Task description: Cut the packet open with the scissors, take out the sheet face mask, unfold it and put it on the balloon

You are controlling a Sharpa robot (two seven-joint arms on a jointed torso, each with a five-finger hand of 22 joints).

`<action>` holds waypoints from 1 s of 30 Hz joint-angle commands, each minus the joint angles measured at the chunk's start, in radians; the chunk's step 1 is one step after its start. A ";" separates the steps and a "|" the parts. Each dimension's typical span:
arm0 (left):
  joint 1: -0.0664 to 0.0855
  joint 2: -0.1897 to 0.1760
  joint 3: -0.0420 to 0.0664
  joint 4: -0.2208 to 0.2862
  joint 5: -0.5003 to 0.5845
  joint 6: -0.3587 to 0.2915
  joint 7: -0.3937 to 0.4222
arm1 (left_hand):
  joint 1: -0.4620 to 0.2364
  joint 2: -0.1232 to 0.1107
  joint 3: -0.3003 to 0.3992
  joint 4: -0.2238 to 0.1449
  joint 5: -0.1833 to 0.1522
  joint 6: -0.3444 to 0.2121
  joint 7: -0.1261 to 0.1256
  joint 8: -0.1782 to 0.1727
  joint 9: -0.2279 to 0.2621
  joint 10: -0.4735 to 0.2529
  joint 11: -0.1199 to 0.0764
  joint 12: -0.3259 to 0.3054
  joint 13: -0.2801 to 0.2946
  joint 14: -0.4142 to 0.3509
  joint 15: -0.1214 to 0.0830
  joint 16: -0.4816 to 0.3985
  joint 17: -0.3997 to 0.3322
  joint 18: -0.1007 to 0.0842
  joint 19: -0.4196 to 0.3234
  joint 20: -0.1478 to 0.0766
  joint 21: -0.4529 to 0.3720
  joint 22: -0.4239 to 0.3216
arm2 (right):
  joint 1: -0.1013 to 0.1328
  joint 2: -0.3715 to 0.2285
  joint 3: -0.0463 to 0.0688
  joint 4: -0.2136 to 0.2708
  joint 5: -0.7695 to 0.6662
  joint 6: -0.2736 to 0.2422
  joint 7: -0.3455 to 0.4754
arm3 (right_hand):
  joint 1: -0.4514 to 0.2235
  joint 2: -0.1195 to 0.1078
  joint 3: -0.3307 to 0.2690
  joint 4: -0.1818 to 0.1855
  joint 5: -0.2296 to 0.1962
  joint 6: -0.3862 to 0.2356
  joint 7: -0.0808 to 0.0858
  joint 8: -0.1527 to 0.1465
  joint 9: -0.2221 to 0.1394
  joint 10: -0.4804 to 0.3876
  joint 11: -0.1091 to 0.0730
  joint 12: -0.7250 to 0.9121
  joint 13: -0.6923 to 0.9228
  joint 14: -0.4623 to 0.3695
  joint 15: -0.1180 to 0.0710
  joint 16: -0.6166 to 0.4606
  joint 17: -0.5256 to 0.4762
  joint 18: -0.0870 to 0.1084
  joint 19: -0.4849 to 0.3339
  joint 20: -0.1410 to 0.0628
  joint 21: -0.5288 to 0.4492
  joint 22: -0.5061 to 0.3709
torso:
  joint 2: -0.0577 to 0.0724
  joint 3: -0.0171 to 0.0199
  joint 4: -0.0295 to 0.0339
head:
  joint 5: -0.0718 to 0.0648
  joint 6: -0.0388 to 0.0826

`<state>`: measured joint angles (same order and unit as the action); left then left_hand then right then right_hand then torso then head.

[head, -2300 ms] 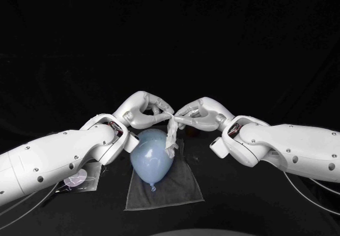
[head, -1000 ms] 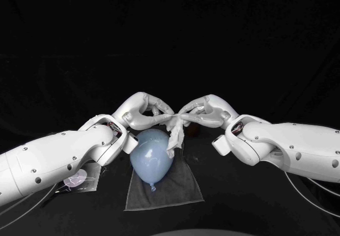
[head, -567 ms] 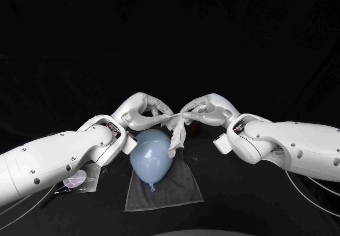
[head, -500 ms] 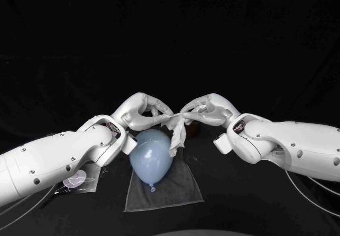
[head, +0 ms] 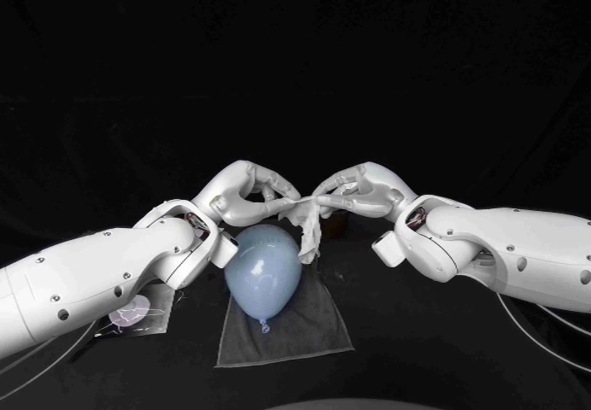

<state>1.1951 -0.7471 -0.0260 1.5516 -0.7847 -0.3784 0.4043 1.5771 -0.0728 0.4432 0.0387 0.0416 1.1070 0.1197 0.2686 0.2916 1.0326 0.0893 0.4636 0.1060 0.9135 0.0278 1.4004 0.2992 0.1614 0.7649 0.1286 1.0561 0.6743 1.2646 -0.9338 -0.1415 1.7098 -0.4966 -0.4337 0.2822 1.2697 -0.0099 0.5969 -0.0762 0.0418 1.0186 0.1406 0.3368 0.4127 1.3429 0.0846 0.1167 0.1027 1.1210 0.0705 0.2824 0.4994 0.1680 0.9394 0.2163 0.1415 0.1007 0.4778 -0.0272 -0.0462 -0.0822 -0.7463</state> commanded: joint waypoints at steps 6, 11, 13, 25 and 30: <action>0.000 0.000 0.001 -0.002 0.032 0.011 0.021 | -0.013 0.000 0.008 0.000 0.006 0.002 0.006 0.004 0.000 -0.007 -0.002 -0.007 0.001 -0.008 0.002 -0.005 0.001 0.020 -0.009 0.001 0.004 0.002 | 0.003 -0.003 0.001 -0.014 -0.012 0.057 -0.013 | -0.014 0.007 -0.002 0.015 0.006 -0.008 0.001 0.003 0.050 -0.010 0.000 -0.007 -0.002 -0.006 0.003 -0.006 0.002 0.017 -0.010 0.000 -0.007 -0.003 | 0.000 0.0000 0.0002 | -0.002 -0.002; 0.000 -0.001 0.001 -0.004 0.036 0.015 0.021 | -0.014 0.000 0.010 -0.002 0.006 0.001 0.006 0.004 0.000 -0.009 -0.001 -0.007 0.001 -0.009 0.002 -0.005 0.001 0.020 -0.010 0.001 0.004 0.002 | 0.004 -0.003 0.001 -0.022 0.000 0.065 -0.010 | -0.015 0.008 -0.002 0.016 0.007 -0.009 0.001 0.003 0.050 -0.011 0.000 -0.008 -0.002 -0.007 0.004 -0.006 0.003 0.017 -0.011 0.001 -0.007 -0.003 | 0.001 0.0002 0.0008 | -0.004 -0.003; 0.000 -0.002 0.001 -0.005 0.035 0.017 0.019 | -0.015 0.000 0.011 -0.003 0.006 0.001 0.006 0.004 0.000 -0.009 -0.001 -0.007 0.001 -0.010 0.002 -0.006 0.001 0.020 -0.010 0.001 0.004 0.002 | 0.004 -0.002 0.001 -0.024 0.017 0.067 -0.007 | -0.016 0.009 -0.001 0.016 0.007 -0.009 0.001 0.004 0.051 -0.011 0.000 -0.008 -0.002 -0.008 0.004 -0.007 0.003 0.017 -0.011 0.001 -0.008 -0.003 | 0.000 0.0002 0.0010 | -0.004 -0.003; 0.000 -0.002 0.001 -0.005 0.015 0.021 0.013 | -0.017 0.002 0.016 -0.007 0.006 -0.001 0.007 0.004 0.001 -0.012 0.000 -0.008 0.002 -0.012 0.003 -0.007 0.001 0.020 -0.011 0.002 0.005 0.002 | 0.007 -0.001 0.002 -0.023 0.085 0.084 -0.006 | -0.023 0.003 -0.008 0.011 0.006 -0.004 -0.004 0.013 0.057 0.001 -0.004 -0.004 0.000 -0.006 0.003 -0.007 0.009 0.018 -0.012 0.002 -0.009 -0.005 | 0.000 0.0001 0.0000 | -0.006 -0.004; 0.000 -0.002 0.001 -0.005 0.011 0.023 0.011 | -0.018 0.002 0.018 -0.008 0.006 -0.001 0.007 0.004 0.001 -0.013 0.001 -0.008 0.002 -0.012 0.004 -0.007 0.001 0.020 -0.011 0.002 0.005 0.003 | 0.012 -0.002 0.002 -0.024 0.099 0.095 -0.009 | -0.038 0.003 -0.016 0.020 0.006 -0.003 -0.006 0.018 0.060 0.005 -0.005 -0.004 0.001 -0.004 0.002 -0.006 0.014 0.018 -0.009 0.001 -0.009 -0.005 | 0.000 0.0000 0.0007 | -0.006 -0.003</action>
<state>1.1949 -0.7488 -0.0260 1.5472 -0.7668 -0.3676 0.4070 1.5675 -0.0711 0.4569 0.0304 0.0408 1.1051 0.1179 0.2695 0.2910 1.0255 0.0894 0.4597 0.1061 0.9076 0.0290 1.4004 0.2986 0.1620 0.7623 0.1313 1.0555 0.6753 1.2746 -0.9340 -0.1405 1.6887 -0.4291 -0.3564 0.2754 1.2404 -0.0089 0.5864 -0.0548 0.0460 1.0127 0.1370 0.3487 0.4227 1.3418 0.0786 0.1137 0.1032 1.1181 0.0734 0.2808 0.5119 0.1770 0.9335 0.2148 0.1391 0.0963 0.4781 -0.0271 -0.0458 -0.0879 -0.7498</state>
